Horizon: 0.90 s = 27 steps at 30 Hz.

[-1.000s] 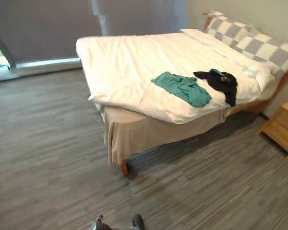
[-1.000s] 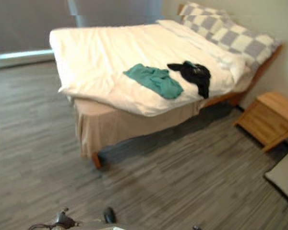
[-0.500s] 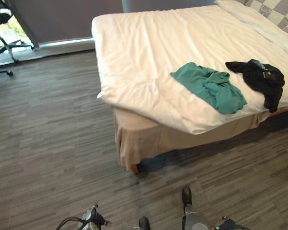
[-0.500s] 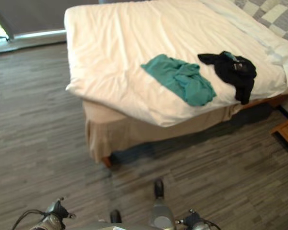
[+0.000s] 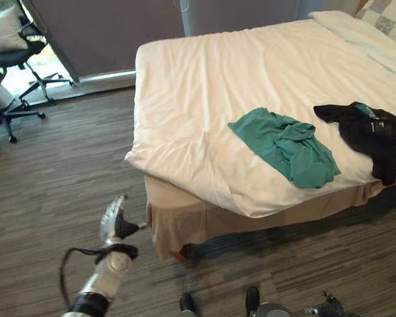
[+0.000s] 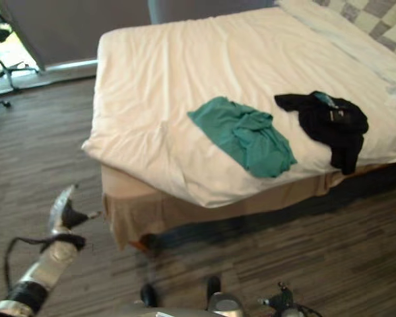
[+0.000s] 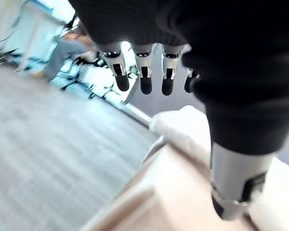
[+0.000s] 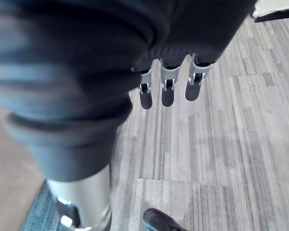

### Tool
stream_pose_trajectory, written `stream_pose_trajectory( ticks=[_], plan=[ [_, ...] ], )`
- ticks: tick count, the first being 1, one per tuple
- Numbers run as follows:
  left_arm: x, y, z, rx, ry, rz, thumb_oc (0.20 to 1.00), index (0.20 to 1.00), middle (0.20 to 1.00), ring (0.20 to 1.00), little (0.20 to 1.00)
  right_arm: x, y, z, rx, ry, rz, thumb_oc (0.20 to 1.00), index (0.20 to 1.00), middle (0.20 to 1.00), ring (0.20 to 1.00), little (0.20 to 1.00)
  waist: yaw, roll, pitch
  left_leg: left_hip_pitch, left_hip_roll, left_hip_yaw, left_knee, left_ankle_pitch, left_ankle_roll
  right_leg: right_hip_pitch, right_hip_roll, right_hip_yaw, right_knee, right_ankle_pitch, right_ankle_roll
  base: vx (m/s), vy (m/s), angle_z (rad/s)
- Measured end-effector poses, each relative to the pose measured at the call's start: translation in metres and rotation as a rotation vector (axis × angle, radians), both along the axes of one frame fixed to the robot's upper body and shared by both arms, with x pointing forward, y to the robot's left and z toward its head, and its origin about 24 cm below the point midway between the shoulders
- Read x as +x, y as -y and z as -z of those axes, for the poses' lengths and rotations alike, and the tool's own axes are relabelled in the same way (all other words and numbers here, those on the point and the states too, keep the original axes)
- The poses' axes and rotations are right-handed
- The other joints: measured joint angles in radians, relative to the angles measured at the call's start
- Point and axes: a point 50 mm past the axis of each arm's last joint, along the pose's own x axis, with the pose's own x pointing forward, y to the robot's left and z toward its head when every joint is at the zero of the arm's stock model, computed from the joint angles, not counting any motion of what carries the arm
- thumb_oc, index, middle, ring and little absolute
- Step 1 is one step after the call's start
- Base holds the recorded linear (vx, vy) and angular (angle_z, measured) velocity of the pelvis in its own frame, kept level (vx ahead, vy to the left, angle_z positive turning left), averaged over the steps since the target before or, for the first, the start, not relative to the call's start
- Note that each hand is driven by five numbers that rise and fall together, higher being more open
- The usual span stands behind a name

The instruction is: Tidy up the quilt and then pick up the clothes from the bed and put them into the laundry hamper.

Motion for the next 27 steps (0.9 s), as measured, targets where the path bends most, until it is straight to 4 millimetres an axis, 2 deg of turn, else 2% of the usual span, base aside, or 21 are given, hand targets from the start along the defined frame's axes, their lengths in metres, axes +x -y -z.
stream_pose_trajectory(
  ticks=[1, 2, 3, 4, 7, 9, 10, 12, 13, 16, 17, 18, 19, 21, 22, 23, 27],
  plan=[
    [0.007, -0.008, -0.014, 0.036, 0.046, -0.014, 1.000, 1.000, 1.000, 1.000, 1.000, -0.012, -0.001, 0.003, 0.004, -0.043, 0.011, 1.000, 1.000, 1.000, 1.000, 1.000, -0.004, 0.024, -0.008, 0.001, -0.002, 0.006, 0.000, -0.031, 0.008, -0.007, -0.006, 0.003, 0.002, 0.010, 0.017, 0.09, 0.029, -0.13],
    [0.008, -0.010, -0.023, 0.050, 0.078, -0.007, 1.000, 1.000, 1.000, 1.000, 1.000, -0.017, -0.003, 0.005, 0.017, -0.056, 0.008, 1.000, 1.000, 1.000, 1.000, 1.000, -0.003, 0.021, -0.008, -0.002, -0.008, 0.010, 0.000, -0.030, 0.014, -0.014, -0.013, 0.010, 0.001, 0.014, 0.028, 0.07, 0.020, -0.12],
    [0.014, -0.012, -0.045, 0.083, 0.161, 0.024, 1.000, 1.000, 1.000, 1.000, 1.000, -0.027, -0.008, 0.008, 0.034, -0.083, 0.015, 1.000, 1.000, 1.000, 1.000, 1.000, 0.000, 0.015, -0.007, -0.004, -0.022, 0.023, 0.002, -0.038, 0.022, -0.021, -0.027, 0.020, 0.000, 0.021, 0.039, 0.07, 0.023, -0.14],
    [0.017, -0.013, -0.057, 0.098, 0.204, 0.035, 1.000, 1.000, 1.000, 1.000, 1.000, -0.035, -0.011, 0.009, 0.044, -0.102, 0.021, 1.000, 1.000, 1.000, 1.000, 1.000, -0.002, 0.011, -0.006, -0.004, -0.033, 0.024, 0.002, -0.040, 0.026, -0.020, -0.039, 0.022, 0.000, 0.023, 0.045, 0.06, 0.020, -0.11],
    [0.028, -0.013, -0.073, 0.140, 0.251, 0.051, 1.000, 1.000, 1.000, 1.000, 1.000, -0.043, -0.014, 0.012, 0.071, -0.141, 0.029, 1.000, 1.000, 1.000, 1.000, 1.000, -0.006, 0.006, -0.006, -0.004, -0.052, 0.040, -0.003, -0.051, 0.040, -0.035, -0.056, 0.041, -0.001, 0.027, 0.055, 0.01, 0.042, -0.13],
    [0.044, -0.015, -0.085, 0.200, 0.251, 0.068, 1.000, 1.000, 1.000, 1.000, 1.000, -0.037, -0.012, 0.011, 0.080, -0.121, 0.044, 1.000, 1.000, 1.000, 1.000, 1.000, -0.002, 0.007, -0.006, -0.016, -0.056, 0.057, -0.004, -0.057, 0.041, -0.055, -0.060, 0.061, -0.001, 0.035, 0.067, -0.04, 0.045, -0.30],
    [0.052, -0.014, -0.095, 0.232, 0.273, 0.080, 1.000, 1.000, 1.000, 1.000, 1.000, -0.032, -0.011, 0.010, 0.082, -0.107, 0.048, 1.000, 1.000, 1.000, 1.000, 1.000, -0.025, 0.004, -0.003, -0.025, -0.060, 0.067, -0.004, -0.059, 0.037, -0.074, -0.062, 0.070, -0.001, 0.038, 0.072, -0.03, 0.051, -0.17],
    [0.068, -0.006, -0.101, 0.288, 0.269, 0.116, 1.000, 1.000, 1.000, 1.000, 1.000, -0.029, -0.009, 0.010, 0.087, -0.091, 0.077, 1.000, 1.000, 1.000, 1.000, 1.000, -0.034, 0.007, -0.005, -0.039, -0.061, 0.080, -0.004, -0.055, 0.042, -0.091, -0.064, 0.076, -0.001, 0.043, 0.078, -0.04, 0.040, -0.17],
    [0.080, -0.001, -0.104, 0.346, 0.249, 0.135, 1.000, 1.000, 1.000, 1.000, 1.000, -0.024, -0.008, 0.009, 0.084, -0.079, 0.075, 1.000, 1.000, 1.000, 1.000, 1.000, -0.061, 0.008, -0.004, -0.050, -0.064, 0.086, -0.004, -0.052, 0.045, -0.107, -0.066, 0.083, 0.000, 0.047, 0.083, -0.10, 0.045, -0.18],
    [0.102, 0.008, -0.111, 0.439, 0.206, 0.169, 1.000, 1.000, 1.000, 1.000, 1.000, -0.017, -0.006, 0.007, 0.077, -0.067, 0.060, 1.000, 1.000, 1.000, 1.000, 1.000, -0.103, 0.006, 0.001, -0.079, -0.070, 0.108, -0.003, -0.045, 0.049, -0.149, -0.069, 0.102, 0.000, 0.059, 0.086, -0.12, 0.041, -0.22],
    [0.117, 0.011, -0.115, 0.516, 0.142, 0.186, 1.000, 1.000, 1.000, 1.000, 1.000, -0.008, -0.002, 0.005, 0.065, -0.055, 0.034, 1.000, 1.000, 1.000, 1.000, 1.000, -0.120, 0.010, 0.004, -0.113, -0.076, 0.116, 0.001, -0.040, 0.055, -0.189, -0.072, 0.115, 0.000, 0.069, 0.088, -0.09, 0.040, -0.29],
    [0.121, 0.010, -0.118, 0.543, 0.123, 0.181, 1.000, 1.000, 1.000, 1.000, 1.000, -0.002, -0.001, 0.003, 0.061, -0.040, 0.025, 1.000, 1.000, 1.000, 1.000, 1.000, -0.126, 0.012, 0.007, -0.130, -0.079, 0.123, 0.001, -0.037, 0.059, -0.206, -0.074, 0.122, 0.001, 0.076, 0.088, -0.08, 0.033, -0.33],
    [0.126, 0.008, -0.126, 0.563, 0.122, 0.165, 1.000, 1.000, 1.000, 1.000, 1.000, 0.011, 0.001, 0.000, 0.053, -0.008, 0.019, 1.000, 1.000, 1.000, 1.000, 1.000, -0.155, 0.012, 0.038, -0.146, -0.085, 0.140, 0.003, -0.031, 0.064, -0.232, -0.078, 0.132, 0.005, 0.100, 0.080, -0.06, 0.020, -0.26],
    [0.130, 0.013, -0.125, 0.589, 0.096, 0.180, 1.000, 1.000, 1.000, 1.000, 1.000, 0.015, 0.001, -0.001, 0.053, 0.004, 0.016, 1.000, 1.000, 1.000, 1.000, 1.000, -0.172, 0.008, 0.055, -0.154, -0.085, 0.154, 0.003, -0.031, 0.065, -0.247, -0.076, 0.146, 0.005, 0.101, 0.082, -0.03, 0.015, -0.30],
    [0.132, 0.016, -0.121, 0.622, 0.060, 0.202, 0.558, 0.558, 0.558, 0.558, 0.558, 0.015, 0.001, -0.001, 0.053, 0.006, 0.018, 1.000, 1.000, 1.000, 1.000, 1.000, -0.174, 0.008, 0.059, -0.164, -0.082, 0.164, 0.002, -0.032, 0.064, -0.268, -0.072, 0.160, 0.005, 0.101, 0.083, -0.02, 0.021, -0.30],
    [0.133, 0.017, -0.120, 0.627, 0.047, 0.210, 0.200, 0.200, 0.200, 0.200, 0.200, 0.016, 0.001, -0.001, 0.054, 0.011, 0.023, 1.000, 1.000, 1.000, 1.000, 1.000, -0.179, 0.008, 0.070, -0.166, -0.080, 0.165, 0.002, -0.032, 0.064, -0.270, -0.070, 0.162, 0.005, 0.101, 0.083, -0.01, 0.020, -0.22],
    [0.130, 0.020, -0.101, 0.641, -0.062, 0.236, 0.200, 0.200, 0.200, 0.200, 0.200, 0.019, 0.002, -0.002, 0.057, 0.022, 0.032, 1.000, 1.000, 1.000, 1.000, 1.000, -0.181, 0.012, 0.089, -0.165, -0.072, 0.168, 0.000, -0.035, 0.058, -0.271, -0.060, 0.165, 0.005, 0.098, 0.085, 0.01, 0.011, -0.04]
  ],
)
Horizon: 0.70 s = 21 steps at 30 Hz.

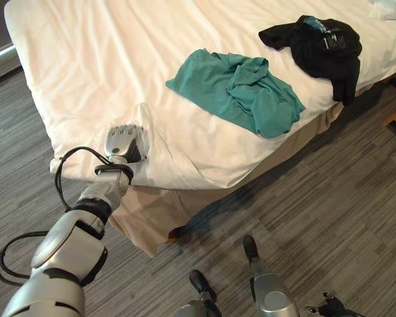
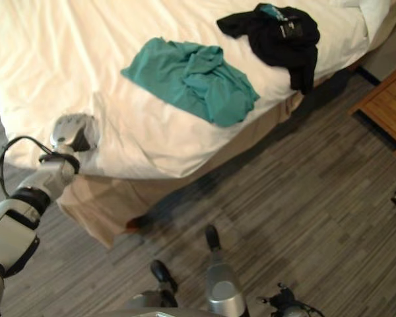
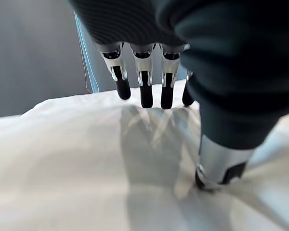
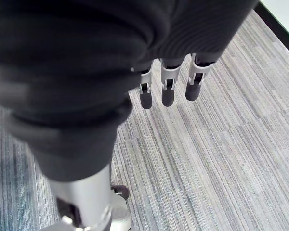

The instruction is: Tidy up the quilt and then pick up the clothes from the bed and put them into the laundry hamper.

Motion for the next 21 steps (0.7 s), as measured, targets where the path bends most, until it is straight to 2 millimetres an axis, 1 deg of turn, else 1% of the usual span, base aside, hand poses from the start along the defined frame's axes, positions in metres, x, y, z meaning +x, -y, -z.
stream_pose_trajectory(
  ticks=[1, 3, 4, 5, 6, 9, 10, 11, 13, 14, 15, 16, 17, 18, 19, 20, 21],
  plan=[
    [0.000, 0.001, 0.002, 0.002, -0.010, 0.004, 0.200, 0.200, 0.200, 0.200, 0.200, 0.002, 0.000, 0.000, -0.001, 0.004, -0.001, 1.000, 1.000, 1.000, 1.000, 1.000, 0.002, -0.001, 0.003, 0.001, 0.000, 0.000, 0.000, 0.000, 0.000, 0.001, 0.000, 0.000, 0.000, -0.001, 0.002, 0.05, 0.027, 0.01],
    [-0.004, 0.007, 0.017, 0.015, -0.069, 0.019, 0.200, 0.200, 0.200, 0.200, 0.200, 0.007, 0.003, -0.003, -0.008, 0.017, -0.004, 1.000, 1.000, 1.000, 1.000, 1.000, 0.013, 0.002, 0.005, 0.013, -0.002, 0.000, -0.001, -0.002, -0.002, 0.012, -0.002, 0.000, 0.000, 0.000, 0.001, 0.04, 0.024, 0.02],
    [-0.008, 0.010, 0.027, 0.017, -0.104, 0.028, 0.200, 0.200, 0.200, 0.200, 0.200, 0.010, 0.004, -0.004, -0.013, 0.027, -0.006, 1.000, 1.000, 1.000, 1.000, 1.000, 0.017, 0.002, 0.006, 0.025, -0.002, -0.003, 0.000, -0.003, -0.003, 0.027, -0.003, -0.003, 0.000, 0.000, -0.001, 0.06, 0.022, 0.06],
    [-0.009, 0.010, 0.030, 0.018, -0.114, 0.030, 0.200, 0.200, 0.200, 0.200, 0.200, 0.012, 0.004, -0.005, -0.015, 0.032, -0.007, 1.000, 1.000, 1.000, 1.000, 1.000, 0.016, 0.002, 0.006, 0.028, -0.002, -0.004, 0.000, -0.003, -0.003, 0.033, -0.004, -0.006, 0.000, -0.001, 0.000, 0.06, 0.021, 0.11],
    [-0.014, 0.008, 0.038, 0.013, -0.136, 0.023, 0.200, 0.200, 0.200, 0.200, 0.200, 0.019, 0.005, -0.007, -0.018, 0.050, -0.011, 1.000, 1.000, 1.000, 1.000, 1.000, 0.021, 0.003, 0.006, 0.034, -0.003, -0.009, -0.003, -0.004, -0.005, 0.042, -0.006, -0.010, 0.000, -0.003, -0.001, 0.08, 0.021, 0.05],
    [-0.048, 0.001, 0.085, -0.112, -0.231, -0.055, 0.200, 0.200, 0.200, 0.200, 0.200, 0.034, 0.006, -0.012, -0.033, 0.094, -0.017, 1.000, 1.000, 1.000, 1.000, 1.000, 0.022, 0.011, 0.001, 0.101, 0.002, -0.013, -0.004, -0.021, -0.014, 0.113, -0.002, -0.014, -0.004, -0.019, -0.009, 0.07, 0.015, 0.03],
    [-0.060, -0.003, 0.097, -0.153, -0.254, -0.084, 0.319, 0.319, 0.319, 0.319, 0.319, 0.040, 0.006, -0.015, -0.029, 0.119, -0.021, 1.000, 1.000, 1.000, 1.000, 1.000, 0.022, 0.015, -0.001, 0.117, 0.004, -0.021, -0.004, -0.035, -0.022, 0.130, -0.001, -0.016, -0.003, -0.030, -0.005, 0.02, -0.001, 0.10],
    [-0.076, -0.007, 0.113, -0.192, -0.289, -0.127, 1.000, 1.000, 1.000, 1.000, 1.000, 0.047, 0.005, -0.019, -0.027, 0.154, -0.031, 1.000, 1.000, 1.000, 1.000, 1.000, 0.029, 0.022, -0.013, 0.122, 0.005, -0.027, -0.004, -0.037, -0.022, 0.139, 0.000, -0.022, -0.003, -0.031, -0.007, 0.02, 0.005, 0.10],
    [-0.098, -0.013, 0.131, -0.254, -0.328, -0.180, 1.000, 1.000, 1.000, 1.000, 1.000, 0.060, 0.003, -0.028, -0.017, 0.225, -0.048, 1.000, 1.000, 1.000, 1.000, 1.000, 0.040, 0.028, -0.023, 0.129, 0.007, -0.032, -0.004, -0.039, -0.024, 0.150, 0.001, -0.028, 0.000, -0.032, -0.009, 0.03, 0.014, 0.09],
    [-0.126, -0.021, 0.150, -0.310, -0.368, -0.257, 1.000, 1.000, 1.000, 1.000, 1.000, 0.081, -0.004, -0.049, -0.001, 0.364, -0.114, 1.000, 1.000, 1.000, 1.000, 1.000, 0.045, 0.032, -0.030, 0.130, 0.008, -0.037, -0.004, -0.039, -0.024, 0.158, 0.002, -0.033, 0.000, -0.033, -0.010, 0.03, 0.006, 0.11],
    [-0.148, -0.025, 0.165, -0.339, -0.413, -0.309, 1.000, 1.000, 1.000, 1.000, 1.000, 0.096, -0.009, -0.067, 0.007, 0.468, -0.164, 1.000, 1.000, 1.000, 1.000, 1.000, 0.046, 0.032, -0.030, 0.139, 0.010, -0.042, -0.004, -0.038, -0.023, 0.169, 0.003, -0.040, 0.000, -0.033, -0.010, 0.03, 0.010, 0.23],
    [-0.204, -0.028, 0.198, -0.372, -0.576, -0.429, 1.000, 1.000, 1.000, 1.000, 1.000, 0.123, -0.018, -0.106, 0.016, 0.681, -0.262, 1.000, 1.000, 1.000, 1.000, 1.000, 0.066, 0.030, -0.051, 0.150, 0.014, -0.052, -0.004, -0.034, -0.018, 0.191, 0.005, -0.052, -0.003, -0.036, -0.016, 0.02, 0.008, 0.25],
    [-0.227, -0.028, 0.208, -0.399, -0.623, -0.490, 1.000, 1.000, 1.000, 1.000, 1.000, 0.129, -0.019, -0.116, 0.012, 0.721, -0.283, 1.000, 1.000, 1.000, 1.000, 1.000, 0.077, 0.022, -0.063, 0.152, 0.015, -0.061, -0.004, -0.036, -0.020, 0.195, 0.006, -0.060, 0.000, -0.039, -0.018, 0.04, 0.008, 0.31],
    [-0.251, -0.026, 0.218, -0.439, -0.667, -0.559, 1.000, 1.000, 1.000, 1.000, 1.000, 0.130, -0.019, -0.122, 0.007, 0.744, -0.311, 1.000, 1.000, 1.000, 1.000, 1.000, 0.082, 0.014, -0.085, 0.158, 0.017, -0.065, -0.004, -0.036, -0.021, 0.199, 0.007, -0.064, -0.001, -0.042, -0.020, 0.02, 0.010, 0.35],
    [-0.297, -0.024, 0.232, -0.505, -0.736, -0.703, 1.000, 1.000, 1.000, 1.000, 1.000, 0.141, -0.021, -0.141, -0.014, 0.805, -0.369, 1.000, 1.000, 1.000, 1.000, 1.000, 0.129, 0.005, -0.106, 0.154, 0.016, -0.086, -0.004, -0.035, -0.019, 0.208, 0.004, -0.082, 0.000, -0.057, -0.015, 0.02, 0.008, 0.42],
    [-0.319, -0.021, 0.238, -0.532, -0.775, -0.777, 1.000, 1.000, 1.000, 1.000, 1.000, 0.144, -0.023, -0.152, -0.020, 0.852, -0.406, 1.000, 1.000, 1.000, 1.000, 1.000, 0.134, -0.005, -0.109, 0.155, 0.014, -0.091, -0.003, -0.032, -0.016, 0.208, 0.001, -0.089, -0.001, -0.059, -0.016, 0.01, 0.012, 0.59],
    [-0.350, -0.019, 0.242, -0.531, -0.848, -0.849, 1.000, 1.000, 1.000, 1.000, 1.000, 0.154, -0.029, -0.167, -0.015, 0.921, -0.445, 1.000, 1.000, 1.000, 1.000, 1.000, 0.161, -0.013, -0.116, 0.144, 0.011, -0.113, -0.004, -0.031, -0.012, 0.217, -0.005, -0.113, 0.000, -0.066, -0.014, 0.01, 0.001, 0.43]
  ],
)
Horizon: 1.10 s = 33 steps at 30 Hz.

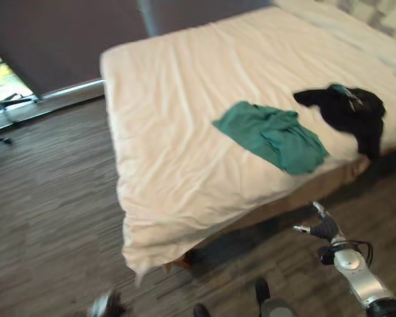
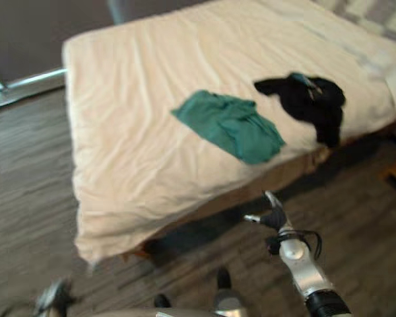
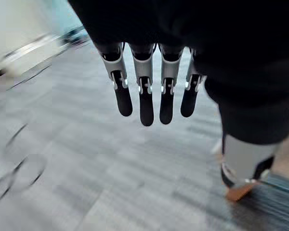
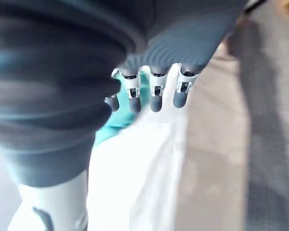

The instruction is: Tidy up the quilt and then pick up the clothes from the bed and put them into the laundry hamper.

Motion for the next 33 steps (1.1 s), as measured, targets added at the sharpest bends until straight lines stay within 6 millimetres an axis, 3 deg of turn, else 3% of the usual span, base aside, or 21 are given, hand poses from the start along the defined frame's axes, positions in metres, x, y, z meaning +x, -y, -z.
stream_pose_trajectory(
  ticks=[2, 3, 4, 5, 6, 7, 8, 9, 10, 12, 15, 17, 21, 22, 25, 27, 30, 31, 33],
  plan=[
    [-0.020, 0.004, 0.002, -0.014, -0.058, -0.010, 1.000, 1.000, 1.000, 1.000, 1.000, 0.008, -0.009, -0.014, 0.012, 0.066, -0.052, 1.000, 1.000, 1.000, 1.000, 1.000, 0.030, -0.010, -0.003, -0.005, -0.007, -0.005, 0.001, 0.002, 0.002, -0.006, -0.008, -0.007, 0.000, 0.002, 0.002, 0.00, 0.000, 0.30],
    [-0.021, 0.004, 0.002, -0.017, -0.061, -0.008, 1.000, 1.000, 1.000, 1.000, 1.000, 0.011, -0.012, -0.017, 0.021, 0.081, -0.067, 1.000, 1.000, 1.000, 1.000, 1.000, 0.039, -0.010, -0.003, -0.007, -0.011, -0.008, 0.000, 0.003, 0.001, -0.006, -0.012, -0.010, 0.000, 0.003, 0.005, 0.00, -0.002, 0.16],
    [-0.018, 0.005, 0.002, -0.019, -0.053, -0.005, 1.000, 1.000, 1.000, 1.000, 1.000, 0.013, -0.013, -0.018, 0.023, 0.078, -0.073, 0.200, 0.200, 0.200, 0.200, 0.200, 0.048, -0.009, -0.003, -0.010, -0.016, -0.007, 0.000, 0.004, 0.001, -0.008, -0.017, -0.009, 0.000, 0.005, 0.008, -0.01, -0.005, 0.05],
    [-0.015, 0.005, 0.002, -0.020, -0.042, -0.001, 1.000, 1.000, 1.000, 1.000, 1.000, 0.013, -0.013, -0.017, 0.023, 0.073, -0.072, 0.200, 0.200, 0.200, 0.200, 0.200, 0.048, -0.008, -0.003, -0.015, -0.019, -0.007, 0.000, 0.004, 0.002, -0.011, -0.021, -0.009, 0.000, 0.007, 0.011, -0.07, -0.020, -0.10],
    [-0.026, 0.028, 0.010, -0.070, -0.055, -0.021, 1.000, 1.000, 1.000, 1.000, 1.000, 0.029, -0.047, -0.042, -0.042, 0.115, -0.212, 0.200, 0.200, 0.200, 0.200, 0.200, 0.054, 0.002, -0.006, -0.051, -0.031, -0.045, 0.031, -0.015, 0.006, -0.017, -0.037, -0.031, 0.001, 0.014, 0.029, -0.12, -0.042, 0.00],
    [-0.030, 0.034, 0.013, -0.091, -0.080, -0.035, 1.000, 1.000, 1.000, 1.000, 1.000, 0.036, -0.066, -0.058, -0.065, 0.180, -0.326, 0.200, 0.200, 0.200, 0.200, 0.200, 0.044, 0.001, -0.006, -0.056, -0.035, -0.047, 0.032, -0.011, 0.005, -0.018, -0.043, -0.035, 0.001, 0.018, 0.025, -0.17, -0.062, 0.18],
    [-0.023, 0.054, 0.019, -0.147, -0.082, 0.015, 1.000, 1.000, 1.000, 1.000, 1.000, 0.058, -0.111, -0.086, -0.041, 0.301, -0.475, 0.200, 0.200, 0.200, 0.200, 0.200, 0.060, -0.006, 0.000, -0.063, -0.037, -0.066, 0.019, 0.009, 0.010, -0.020, -0.043, -0.052, 0.001, 0.018, 0.026, -0.16, -0.063, 0.34],
    [-0.015, 0.059, 0.020, -0.164, -0.074, 0.052, 1.000, 1.000, 1.000, 1.000, 1.000, 0.071, -0.129, -0.096, -0.037, 0.328, -0.508, 0.200, 0.200, 0.200, 0.200, 0.200, 0.076, -0.007, -0.001, -0.079, -0.034, -0.076, 0.020, 0.015, 0.008, -0.031, -0.039, -0.058, 0.001, 0.020, 0.027, -0.16, -0.051, 0.70],
    [0.016, 0.067, 0.020, -0.184, -0.007, 0.132, 1.000, 1.000, 1.000, 1.000, 1.000, 0.092, -0.148, -0.122, -0.071, 0.381, -0.545, 0.200, 0.200, 0.200, 0.200, 0.200, 0.121, -0.016, -0.001, -0.134, -0.026, -0.097, 0.018, 0.016, 0.008, -0.068, -0.034, -0.077, 0.002, 0.019, 0.027, -0.14, -0.039, 0.69],
    [0.062, 0.079, 0.014, -0.198, 0.097, 0.290, 1.000, 1.000, 1.000, 1.000, 1.000, 0.123, -0.159, -0.152, -0.128, 0.410, -0.519, 0.200, 0.200, 0.200, 0.200, 0.200, 0.195, -0.031, 0.021, -0.205, -0.012, -0.110, 0.012, 0.049, 0.013, -0.143, -0.024, -0.105, 0.026, 0.020, 0.028, -0.11, -0.035, 0.77],
    [0.094, 0.089, 0.006, -0.188, 0.183, 0.420, 1.000, 1.000, 1.000, 1.000, 1.000, 0.150, -0.163, -0.161, -0.125, 0.343, -0.405, 0.200, 0.200, 0.200, 0.200, 0.200, 0.262, -0.022, 0.066, -0.264, 0.002, -0.131, 0.010, 0.096, 0.017, -0.193, -0.020, -0.140, 0.052, 0.014, 0.019, -0.08, -0.026, 0.36],
    [0.113, 0.092, 0.000, -0.182, 0.246, 0.469, 1.000, 1.000, 1.000, 1.000, 1.000, 0.151, -0.169, -0.151, -0.114, 0.300, -0.397, 0.200, 0.200, 0.200, 0.200, 0.200, 0.273, -0.010, 0.122, -0.285, -0.006, -0.148, 0.010, 0.115, 0.019, -0.215, -0.031, -0.158, 0.083, 0.004, 0.006, -0.09, -0.020, 0.35],
    [0.155, 0.100, -0.019, -0.183, 0.390, 0.533, 1.000, 1.000, 1.000, 1.000, 1.000, 0.151, -0.159, -0.120, -0.130, 0.195, -0.337, 0.200, 0.200, 0.200, 0.200, 0.200, 0.268, 0.034, 0.210, -0.356, -0.030, -0.184, 0.010, 0.141, 0.038, -0.276, -0.057, -0.192, 0.112, 0.003, 0.005, -0.06, 0.012, 0.28],
    [0.162, 0.102, -0.022, -0.184, 0.415, 0.537, 1.000, 1.000, 1.000, 1.000, 1.000, 0.149, -0.163, -0.124, -0.108, 0.238, -0.348, 0.200, 0.200, 0.200, 0.200, 0.200, 0.262, 0.046, 0.226, -0.369, -0.033, -0.191, 0.010, 0.143, 0.039, -0.286, -0.061, -0.200, 0.117, 0.003, 0.005, -0.04, 0.056, 0.17],
    [0.166, 0.103, -0.024, -0.175, 0.429, 0.541, 1.000, 1.000, 1.000, 1.000, 1.000, 0.140, -0.179, -0.116, -0.052, 0.245, -0.388, 0.200, 0.200, 0.200, 0.200, 0.200, 0.240, 0.057, 0.235, -0.373, -0.039, -0.189, 0.010, 0.143, 0.038, -0.302, -0.070, -0.196, 0.139, -0.013, 0.012, 0.01, 0.040, 0.01],
    [0.169, 0.102, -0.025, -0.167, 0.439, 0.535, 1.000, 1.000, 1.000, 1.000, 1.000, 0.129, -0.194, -0.097, -0.035, 0.208, -0.450, 0.200, 0.200, 0.200, 0.200, 0.200, 0.222, 0.059, 0.234, -0.352, -0.037, -0.189, 0.010, 0.139, 0.032, -0.293, -0.073, -0.194, 0.159, -0.036, 0.015, 0.04, 0.033, -0.03],
    [0.166, 0.102, -0.022, -0.163, 0.415, 0.528, 1.000, 1.000, 1.000, 1.000, 1.000, 0.100, -0.208, -0.043, -0.053, 0.033, -0.557, 0.200, 0.200, 0.200, 0.200, 0.200, 0.213, 0.059, 0.234, -0.317, -0.033, -0.190, 0.010, 0.135, 0.028, -0.263, -0.071, -0.196, 0.177, -0.052, 0.012, 0.05, 0.026, 0.04],
    [0.165, 0.104, -0.020, -0.169, 0.404, 0.531, 1.000, 1.000, 1.000, 1.000, 1.000, 0.075, -0.203, 0.004, -0.088, -0.150, -0.589, 0.200, 0.200, 0.200, 0.200, 0.200, 0.213, 0.059, 0.233, -0.302, -0.031, -0.191, 0.010, 0.129, 0.022, -0.248, -0.070, -0.197, 0.177, -0.065, 0.015, 0.14, 0.022, 0.09],
    [0.159, 0.099, -0.016, -0.154, 0.354, 0.536, 1.000, 1.000, 1.000, 1.000, 1.000, 0.028, -0.183, 0.062, -0.104, -0.398, -0.646, 0.200, 0.200, 0.200, 0.200, 0.200, 0.216, 0.062, 0.233, -0.271, -0.029, -0.193, 0.009, 0.113, 0.022, -0.209, -0.065, -0.203, 0.167, -0.068, 0.016, 0.11, 0.016, 0.06]
  ],
)
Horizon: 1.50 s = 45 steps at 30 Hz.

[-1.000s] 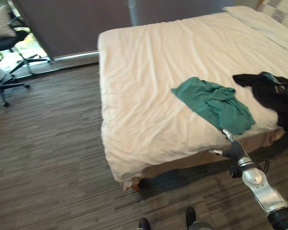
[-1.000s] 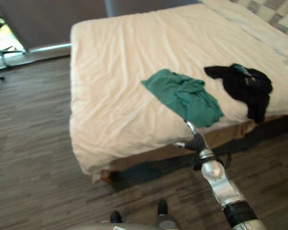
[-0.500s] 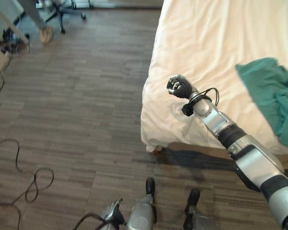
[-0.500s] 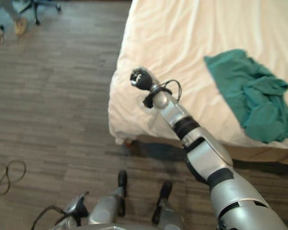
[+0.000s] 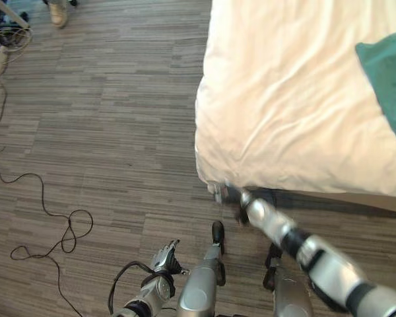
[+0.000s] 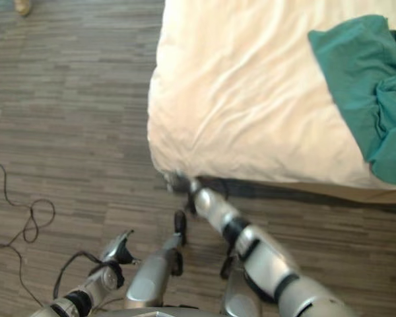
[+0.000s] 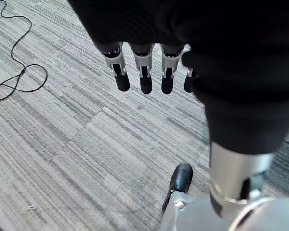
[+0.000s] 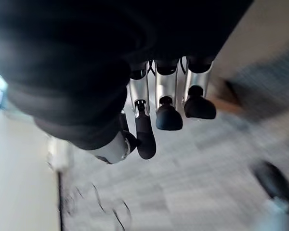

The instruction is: Tidy up the quilt and then pick up the clothes from the bed and put them into the laundry hamper.

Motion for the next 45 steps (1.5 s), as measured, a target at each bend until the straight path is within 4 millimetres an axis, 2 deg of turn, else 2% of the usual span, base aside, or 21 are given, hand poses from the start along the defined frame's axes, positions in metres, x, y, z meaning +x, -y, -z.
stream_pose_trajectory(
  ticks=[2, 4, 8, 9, 13, 18, 20, 23, 27, 28, 29, 30, 32, 34, 35, 37, 39, 40, 41, 42, 45],
  plan=[
    [-0.006, -0.006, 0.003, 0.007, -0.034, -0.024, 1.000, 1.000, 1.000, 1.000, 1.000, -0.025, 0.013, 0.017, 0.000, -0.082, -0.017, 0.200, 0.200, 0.200, 0.200, 0.200, -0.003, -0.002, -0.001, 0.027, -0.001, 0.001, -0.001, -0.006, -0.001, 0.037, 0.003, 0.002, -0.029, 0.003, 0.005, 0.07, 0.009, -0.06],
    [-0.013, -0.016, 0.005, 0.031, -0.060, -0.051, 1.000, 1.000, 1.000, 1.000, 1.000, -0.027, 0.027, 0.001, 0.032, -0.041, -0.045, 0.200, 0.200, 0.200, 0.200, 0.200, -0.039, -0.005, -0.003, 0.063, -0.001, 0.003, -0.001, -0.023, -0.012, 0.089, 0.009, 0.003, -0.065, 0.018, 0.014, 0.07, 0.016, -0.09],
    [-0.022, -0.031, 0.005, 0.060, -0.078, -0.099, 1.000, 1.000, 1.000, 1.000, 1.000, 0.018, 0.035, -0.088, 0.288, 0.256, 0.024, 0.200, 0.200, 0.200, 0.200, 0.200, -0.088, -0.038, -0.039, 0.087, 0.012, 0.043, -0.006, -0.035, -0.016, 0.095, 0.024, 0.046, -0.088, 0.035, 0.008, 0.00, 0.043, -0.37],
    [-0.019, -0.028, 0.004, 0.053, -0.065, -0.096, 1.000, 1.000, 1.000, 1.000, 1.000, 0.032, 0.036, -0.130, 0.397, 0.408, 0.050, 0.200, 0.200, 0.200, 0.200, 0.200, -0.095, -0.047, -0.052, 0.084, 0.014, 0.068, -0.001, -0.034, -0.015, 0.074, 0.027, 0.073, -0.084, 0.041, 0.006, -0.03, 0.033, -0.46],
    [0.011, -0.005, -0.009, 0.004, 0.036, -0.015, 1.000, 1.000, 1.000, 1.000, 1.000, 0.073, 0.062, -0.172, 0.477, 0.625, 0.293, 0.200, 0.200, 0.200, 0.200, 0.200, -0.115, -0.048, -0.056, 0.075, 0.010, 0.115, 0.000, -0.024, -0.001, 0.024, 0.022, 0.118, -0.057, 0.050, 0.000, -0.07, 0.036, -0.33],
    [0.051, 0.026, -0.029, -0.022, 0.147, 0.145, 1.000, 1.000, 1.000, 1.000, 1.000, 0.087, 0.151, -0.096, 0.203, 0.400, 0.815, 0.200, 0.200, 0.200, 0.200, 0.200, -0.109, -0.030, -0.050, 0.043, 0.000, 0.116, 0.004, -0.020, 0.008, -0.031, 0.005, 0.123, 0.003, 0.033, -0.002, -0.03, 0.051, -0.01],
    [0.052, 0.027, -0.029, -0.024, 0.148, 0.143, 1.000, 1.000, 1.000, 1.000, 1.000, 0.076, 0.160, -0.078, 0.156, 0.351, 0.859, 0.200, 0.200, 0.200, 0.200, 0.200, -0.125, -0.022, -0.048, 0.045, -0.004, 0.123, 0.004, -0.023, 0.012, -0.040, -0.001, 0.131, 0.016, 0.024, 0.005, 0.06, 0.071, -0.02],
    [0.057, 0.035, -0.032, -0.076, 0.170, 0.102, 1.000, 1.000, 1.000, 1.000, 1.000, -0.004, 0.224, 0.004, 0.057, 0.053, 1.233, 0.200, 0.200, 0.200, 0.200, 0.200, -0.141, 0.018, -0.046, 0.075, -0.019, 0.104, 0.000, -0.031, 0.022, 0.006, -0.017, 0.103, 0.019, 0.009, 0.012, 0.13, 0.059, 0.24],
    [0.033, 0.017, -0.018, -0.072, 0.094, -0.006, 1.000, 1.000, 1.000, 1.000, 1.000, -0.103, 0.241, 0.065, -0.016, -0.211, 1.433, 0.200, 0.200, 0.200, 0.200, 0.200, -0.200, 0.011, -0.044, 0.148, -0.022, 0.169, -0.002, -0.065, 0.017, 0.024, -0.017, 0.122, 0.026, 0.000, 0.026, 0.18, 0.018, -0.43],
    [0.021, 0.007, -0.011, -0.048, 0.051, -0.027, 1.000, 1.000, 1.000, 1.000, 1.000, -0.121, 0.239, 0.074, -0.035, -0.267, 1.438, 0.533, 0.533, 0.533, 0.533, 0.533, -0.199, -0.007, -0.045, 0.186, -0.012, 0.229, -0.002, -0.083, 0.012, 0.002, -0.024, 0.096, 0.055, -0.002, 0.027, 0.15, -0.043, -1.75],
    [0.002, -0.005, -0.003, -0.018, -0.013, -0.051, 1.000, 1.000, 1.000, 1.000, 1.000, -0.141, 0.239, 0.082, -0.083, -0.327, 1.428, 1.000, 1.000, 1.000, 1.000, 1.000, -0.226, -0.025, -0.052, 0.229, 0.003, 0.304, -0.008, -0.122, 0.015, 0.001, -0.052, 0.009, 0.080, -0.013, 0.005, 0.19, -0.078, -1.93],
    [-0.004, -0.006, 0.000, -0.017, -0.036, -0.057, 1.000, 1.000, 1.000, 1.000, 1.000, -0.153, 0.240, 0.086, -0.108, -0.362, 1.440, 1.000, 1.000, 1.000, 1.000, 1.000, -0.230, -0.031, -0.061, 0.244, 0.007, 0.337, -0.008, -0.136, 0.011, -0.002, -0.078, -0.067, 0.099, -0.011, 0.009, 0.14, -0.076, -2.38],
    [-0.030, -0.036, 0.007, 0.043, -0.123, -0.130, 1.000, 1.000, 1.000, 1.000, 1.000, -0.178, 0.224, 0.100, -0.108, -0.460, 1.425, 1.000, 1.000, 1.000, 1.000, 1.000, -0.249, -0.088, -0.092, 0.329, 0.052, 0.549, -0.002, -0.160, -0.032, -0.042, -0.110, -0.326, 0.247, -0.090, -0.035, 0.15, -0.114, -2.36],
    [-0.047, -0.047, 0.012, 0.077, -0.204, -0.143, 1.000, 1.000, 1.000, 1.000, 1.000, -0.194, 0.213, 0.108, -0.113, -0.520, 1.396, 1.000, 1.000, 1.000, 1.000, 1.000, -0.288, -0.111, -0.127, 0.349, 0.078, 0.586, 0.013, -0.185, -0.064, -0.058, -0.081, -0.335, 0.271, -0.115, -0.067, 0.24, -0.259, -1.52],
    [-0.057, -0.051, 0.016, 0.108, -0.256, -0.119, 1.000, 1.000, 1.000, 1.000, 1.000, -0.222, 0.208, 0.114, -0.135, -0.599, 1.401, 1.000, 1.000, 1.000, 1.000, 1.000, -0.307, -0.111, -0.156, 0.387, 0.134, 0.668, 0.069, -0.205, -0.113, -0.053, -0.008, -0.271, 0.279, -0.166, -0.116, 0.20, -0.231, -1.56],
    [-0.060, -0.049, 0.018, 0.094, -0.276, -0.141, 1.000, 1.000, 1.000, 1.000, 1.000, -0.235, 0.203, 0.117, -0.141, -0.639, 1.395, 1.000, 1.000, 1.000, 1.000, 1.000, -0.310, -0.103, -0.184, 0.387, 0.200, 0.611, 0.197, -0.210, -0.107, -0.023, 0.079, -0.207, 0.207, -0.165, -0.151, 0.41, -0.441, -1.68],
    [-0.052, -0.051, 0.014, 0.071, -0.217, -0.201, 1.000, 1.000, 1.000, 1.000, 1.000, -0.226, 0.188, 0.121, -0.139, -0.656, 1.326, 1.000, 1.000, 1.000, 1.000, 1.000, -0.216, -0.153, -0.195, 0.289, 0.279, 0.409, 0.627, -0.104, -0.035, 0.029, 0.199, 0.011, 0.101, -0.099, -0.256, 0.29, -0.257, -2.45],
    [-0.054, -0.055, 0.014, 0.070, -0.208, -0.230, 1.000, 1.000, 1.000, 1.000, 1.000, -0.210, 0.182, 0.120, -0.160, -0.627, 1.226, 1.000, 1.000, 1.000, 1.000, 1.000, -0.139, -0.179, -0.209, 0.193, 0.243, 0.227, 0.795, -0.088, -0.050, 0.049, 0.212, 0.126, 0.048, -0.054, -0.244, 0.14, 0.101, -3.58],
    [-0.052, -0.048, 0.014, 0.027, -0.173, -0.289, 1.000, 1.000, 1.000, 1.000, 1.000, -0.170, 0.170, 0.112, -0.126, -0.505, 1.090, 1.000, 1.000, 1.000, 1.000, 1.000, -0.136, -0.187, -0.209, 0.050, 0.146, -0.006, 0.863, -0.174, -0.111, 0.111, 0.227, 0.205, -0.027, -0.024, -0.229, 0.14, 0.097, -3.19],
    [-0.044, -0.041, 0.013, 0.006, -0.148, -0.296, 1.000, 1.000, 1.000, 1.000, 1.000, -0.154, 0.168, 0.108, -0.149, -0.459, 1.019, 1.000, 1.000, 1.000, 1.000, 1.000, -0.140, -0.202, -0.203, 0.010, 0.070, -0.121, 0.801, -0.202, -0.106, 0.128, 0.215, 0.268, -0.037, -0.016, -0.217, 0.24, 0.123, -2.24],
    [-0.023, -0.025, 0.009, -0.047, -0.087, -0.286, 1.000, 1.000, 1.000, 1.000, 1.000, -0.128, 0.151, 0.101, -0.138, -0.391, 0.902, 1.000, 1.000, 1.000, 1.000, 1.000, -0.158, -0.161, -0.207, -0.110, 0.057, -0.130, 0.601, -0.170, -0.092, 0.261, 0.225, 0.345, -0.137, -0.024, -0.197, 0.30, 0.227, -1.23]
  ],
)
